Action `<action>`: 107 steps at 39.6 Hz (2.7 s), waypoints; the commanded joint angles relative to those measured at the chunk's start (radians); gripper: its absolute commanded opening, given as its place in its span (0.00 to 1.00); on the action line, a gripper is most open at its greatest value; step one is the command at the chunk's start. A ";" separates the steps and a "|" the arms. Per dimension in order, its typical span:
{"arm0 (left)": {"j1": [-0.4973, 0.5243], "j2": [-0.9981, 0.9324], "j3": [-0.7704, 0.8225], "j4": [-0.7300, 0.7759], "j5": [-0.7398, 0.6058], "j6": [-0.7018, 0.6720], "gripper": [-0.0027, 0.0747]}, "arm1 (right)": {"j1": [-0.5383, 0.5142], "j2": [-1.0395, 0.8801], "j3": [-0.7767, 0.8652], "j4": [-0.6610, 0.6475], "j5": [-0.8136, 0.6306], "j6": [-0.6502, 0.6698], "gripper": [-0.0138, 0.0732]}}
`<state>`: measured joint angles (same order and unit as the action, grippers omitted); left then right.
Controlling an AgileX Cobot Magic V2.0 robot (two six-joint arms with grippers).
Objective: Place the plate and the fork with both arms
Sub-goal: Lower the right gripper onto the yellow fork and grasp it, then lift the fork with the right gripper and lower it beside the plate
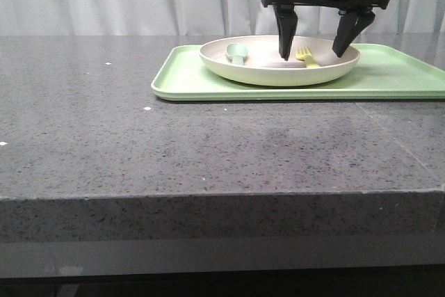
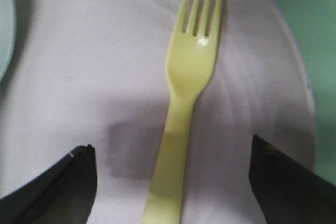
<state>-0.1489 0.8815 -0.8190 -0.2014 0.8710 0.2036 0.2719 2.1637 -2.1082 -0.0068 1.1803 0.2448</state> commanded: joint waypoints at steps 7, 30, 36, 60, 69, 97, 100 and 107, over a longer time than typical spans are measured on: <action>0.002 -0.005 -0.026 -0.021 -0.048 0.001 0.50 | -0.013 -0.051 -0.037 0.014 -0.025 0.002 0.86; 0.002 -0.005 -0.026 -0.021 -0.048 0.001 0.50 | -0.013 -0.019 -0.037 0.022 -0.018 0.001 0.64; 0.002 -0.005 -0.026 -0.021 -0.048 0.001 0.50 | -0.013 -0.019 -0.037 0.022 -0.018 0.001 0.51; 0.002 -0.005 -0.026 -0.021 -0.048 0.001 0.50 | -0.012 -0.020 -0.037 0.022 -0.005 0.001 0.24; 0.002 -0.005 -0.026 -0.021 -0.044 0.001 0.50 | -0.011 -0.049 -0.040 0.022 0.022 0.001 0.24; 0.002 -0.005 -0.026 -0.021 -0.044 0.001 0.50 | -0.133 -0.264 -0.017 0.030 0.157 -0.078 0.24; 0.002 -0.005 -0.026 -0.021 -0.044 0.001 0.50 | -0.162 -0.266 0.002 0.031 0.157 -0.086 0.24; 0.002 -0.005 -0.026 -0.021 -0.044 0.001 0.50 | -0.207 -0.266 0.096 0.031 0.114 -0.108 0.24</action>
<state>-0.1489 0.8815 -0.8190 -0.2014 0.8733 0.2036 0.0847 1.9559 -2.0325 0.0248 1.2504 0.1592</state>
